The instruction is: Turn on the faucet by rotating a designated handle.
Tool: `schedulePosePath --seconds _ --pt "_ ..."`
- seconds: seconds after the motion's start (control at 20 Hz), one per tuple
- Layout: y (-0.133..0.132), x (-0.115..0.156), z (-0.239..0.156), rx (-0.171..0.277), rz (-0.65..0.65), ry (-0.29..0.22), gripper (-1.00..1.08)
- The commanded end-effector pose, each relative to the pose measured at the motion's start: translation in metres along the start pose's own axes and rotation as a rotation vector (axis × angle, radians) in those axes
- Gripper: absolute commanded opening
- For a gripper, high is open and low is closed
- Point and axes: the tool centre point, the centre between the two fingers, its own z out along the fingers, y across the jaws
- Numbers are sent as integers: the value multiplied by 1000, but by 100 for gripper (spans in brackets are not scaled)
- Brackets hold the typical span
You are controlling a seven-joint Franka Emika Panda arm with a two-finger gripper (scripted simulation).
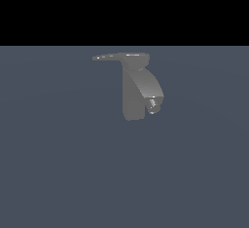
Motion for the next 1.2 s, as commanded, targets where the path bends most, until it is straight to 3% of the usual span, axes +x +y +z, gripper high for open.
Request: schedulePosePath --seconds 0.0,1.15 --pt "-7 5 5 2 31 0 -100" --pt "-94 104 71 27 490 7 -100"
